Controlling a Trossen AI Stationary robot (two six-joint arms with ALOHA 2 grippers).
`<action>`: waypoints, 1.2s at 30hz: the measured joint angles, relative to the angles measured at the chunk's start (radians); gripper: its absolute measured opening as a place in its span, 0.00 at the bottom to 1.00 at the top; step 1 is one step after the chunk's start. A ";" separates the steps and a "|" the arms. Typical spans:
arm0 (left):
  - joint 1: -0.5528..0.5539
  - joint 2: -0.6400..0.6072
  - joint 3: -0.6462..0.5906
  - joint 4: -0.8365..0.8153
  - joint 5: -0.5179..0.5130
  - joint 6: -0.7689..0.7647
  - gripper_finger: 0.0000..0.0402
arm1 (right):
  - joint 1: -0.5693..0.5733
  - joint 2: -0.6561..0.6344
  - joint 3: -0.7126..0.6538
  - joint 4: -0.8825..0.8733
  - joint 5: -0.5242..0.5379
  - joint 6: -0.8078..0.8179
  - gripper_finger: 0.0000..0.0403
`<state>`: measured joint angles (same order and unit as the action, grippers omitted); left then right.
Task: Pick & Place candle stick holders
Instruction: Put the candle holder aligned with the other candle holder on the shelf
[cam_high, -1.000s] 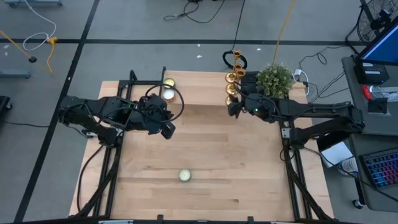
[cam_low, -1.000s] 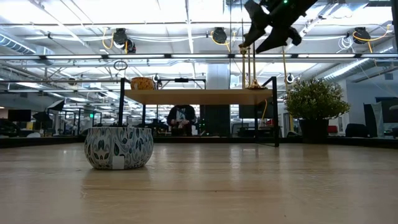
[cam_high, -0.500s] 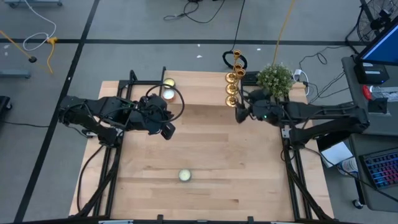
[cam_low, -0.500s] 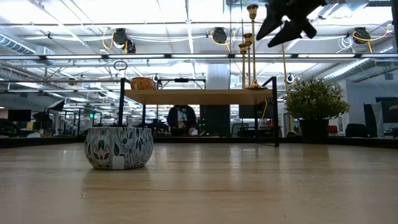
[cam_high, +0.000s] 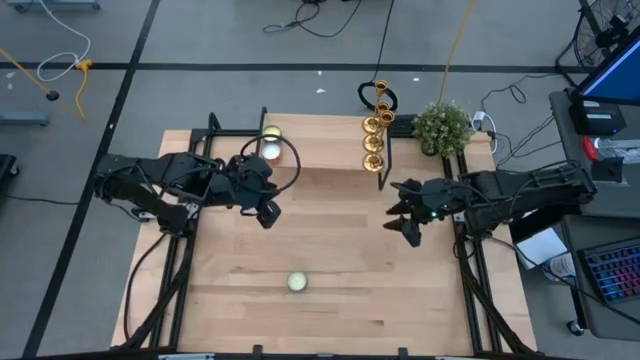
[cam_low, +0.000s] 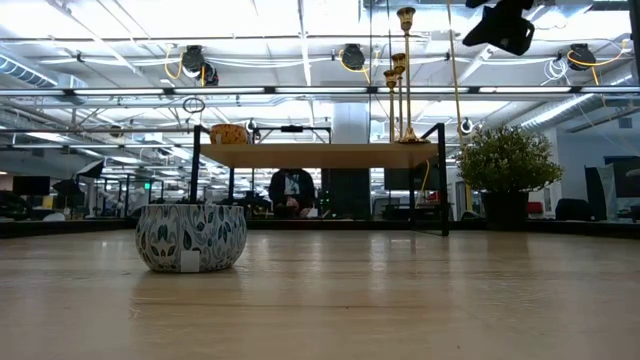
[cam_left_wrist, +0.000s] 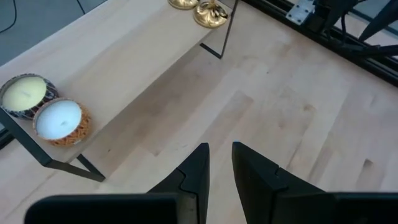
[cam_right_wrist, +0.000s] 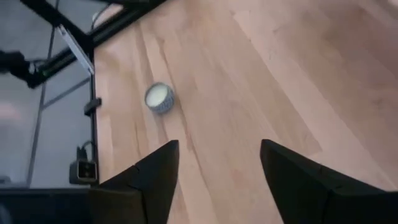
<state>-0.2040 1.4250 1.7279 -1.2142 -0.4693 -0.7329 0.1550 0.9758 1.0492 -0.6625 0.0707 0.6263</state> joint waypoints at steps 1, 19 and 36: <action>0.003 0.000 0.000 0.001 0.005 0.005 0.18 | 0.000 0.003 0.000 -0.007 -0.014 -0.012 0.52; 0.013 0.000 0.000 0.008 0.010 0.024 0.18 | -0.159 0.040 -0.480 0.528 0.153 -0.002 0.00; 0.013 0.000 0.000 0.015 -0.029 0.046 0.18 | -0.280 0.120 -0.460 0.702 0.369 -0.105 0.00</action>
<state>-0.1909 1.4250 1.7279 -1.1992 -0.4988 -0.6868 -0.1247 1.0954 0.5892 0.0394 0.4393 0.5218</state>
